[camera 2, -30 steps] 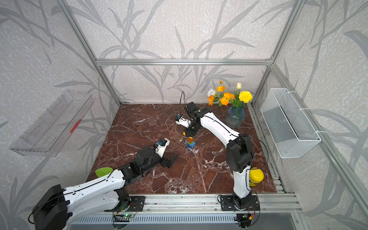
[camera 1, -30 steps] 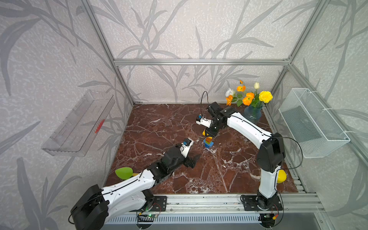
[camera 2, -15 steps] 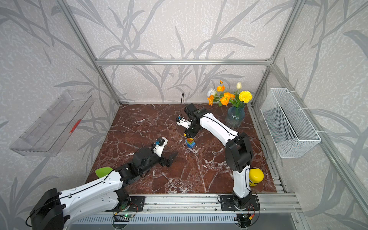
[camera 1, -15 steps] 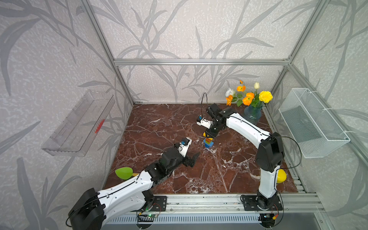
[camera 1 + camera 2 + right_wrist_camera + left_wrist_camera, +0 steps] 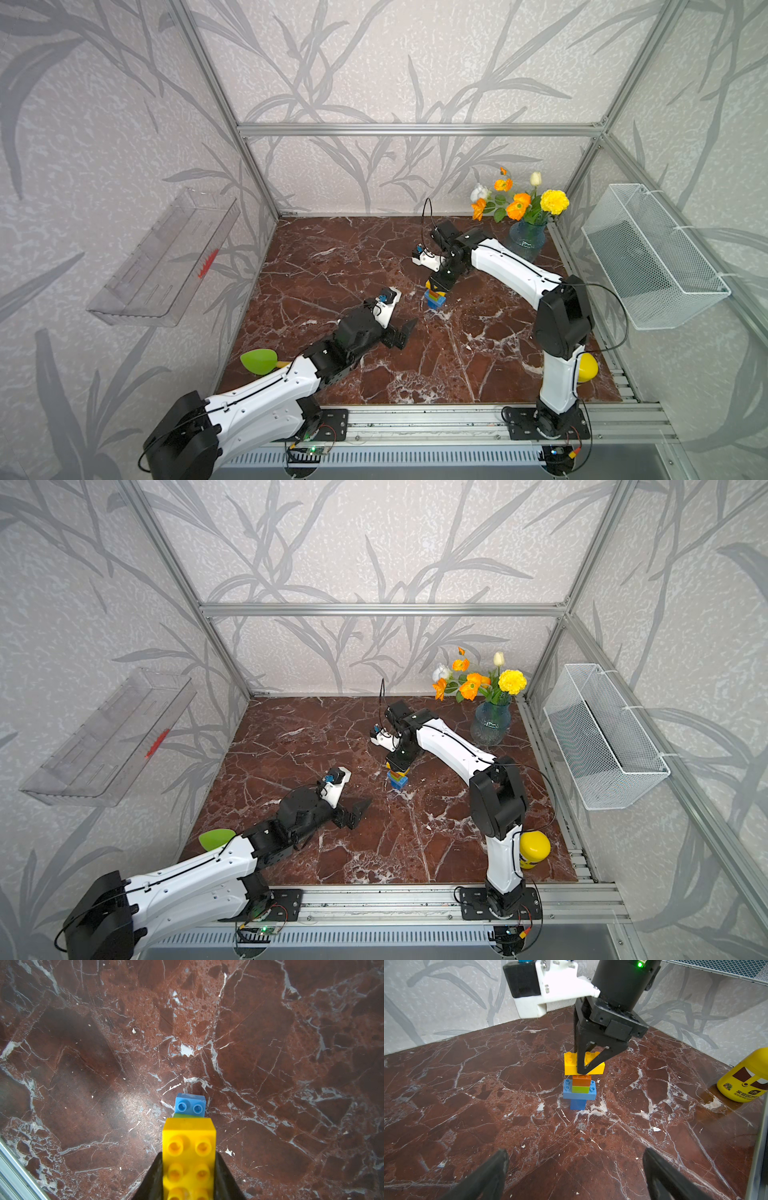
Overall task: Assemble the letter f with lego
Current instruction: Assemble the lego brick with the lego brick.
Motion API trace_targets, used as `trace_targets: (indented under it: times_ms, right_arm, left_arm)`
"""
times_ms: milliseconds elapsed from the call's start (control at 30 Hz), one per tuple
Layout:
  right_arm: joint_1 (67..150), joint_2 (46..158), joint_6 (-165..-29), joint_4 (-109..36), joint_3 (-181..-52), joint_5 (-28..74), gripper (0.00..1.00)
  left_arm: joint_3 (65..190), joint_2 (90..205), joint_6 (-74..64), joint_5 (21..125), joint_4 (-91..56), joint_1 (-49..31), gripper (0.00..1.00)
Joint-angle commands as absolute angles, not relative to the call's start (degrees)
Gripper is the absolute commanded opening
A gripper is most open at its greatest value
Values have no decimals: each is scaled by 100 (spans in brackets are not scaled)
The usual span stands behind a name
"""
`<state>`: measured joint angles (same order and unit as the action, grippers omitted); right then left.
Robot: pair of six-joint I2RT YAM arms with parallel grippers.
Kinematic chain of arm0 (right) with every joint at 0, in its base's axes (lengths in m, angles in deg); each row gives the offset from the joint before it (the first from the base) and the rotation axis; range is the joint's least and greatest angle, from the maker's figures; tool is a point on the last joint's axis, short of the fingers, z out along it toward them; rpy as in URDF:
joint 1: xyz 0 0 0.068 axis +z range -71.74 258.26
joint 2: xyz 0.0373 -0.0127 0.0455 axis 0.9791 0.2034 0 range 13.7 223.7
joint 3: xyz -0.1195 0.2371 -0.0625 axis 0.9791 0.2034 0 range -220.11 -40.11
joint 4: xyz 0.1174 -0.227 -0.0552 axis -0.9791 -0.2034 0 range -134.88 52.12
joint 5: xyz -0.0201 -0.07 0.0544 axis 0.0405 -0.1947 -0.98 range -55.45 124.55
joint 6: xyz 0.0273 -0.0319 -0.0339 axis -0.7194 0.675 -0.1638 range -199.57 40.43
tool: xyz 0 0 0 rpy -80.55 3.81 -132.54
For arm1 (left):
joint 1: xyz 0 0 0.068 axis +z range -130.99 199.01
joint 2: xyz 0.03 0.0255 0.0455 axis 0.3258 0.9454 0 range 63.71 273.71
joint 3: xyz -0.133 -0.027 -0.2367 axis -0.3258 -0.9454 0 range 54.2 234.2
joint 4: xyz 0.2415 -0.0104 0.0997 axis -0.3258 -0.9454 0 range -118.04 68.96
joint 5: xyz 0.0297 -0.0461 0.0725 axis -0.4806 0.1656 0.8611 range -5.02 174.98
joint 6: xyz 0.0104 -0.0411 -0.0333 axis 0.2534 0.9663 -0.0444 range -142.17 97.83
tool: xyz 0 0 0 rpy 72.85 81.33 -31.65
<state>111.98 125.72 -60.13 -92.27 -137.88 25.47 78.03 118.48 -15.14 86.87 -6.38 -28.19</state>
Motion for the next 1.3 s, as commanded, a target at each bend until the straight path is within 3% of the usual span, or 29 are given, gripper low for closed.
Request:
trace_targets:
  times_ms: [0,1267]
  right_arm:
    - [11234,12470,-6085,-9273,-13692,2567,19]
    - [11255,12076,-6467,-9143,-13532,2749,19]
  left_arm:
    - [7740,11897,-1575,8685,-566,-2843,99]
    - [7655,11897,-1557,8657,-487,-2842,99]
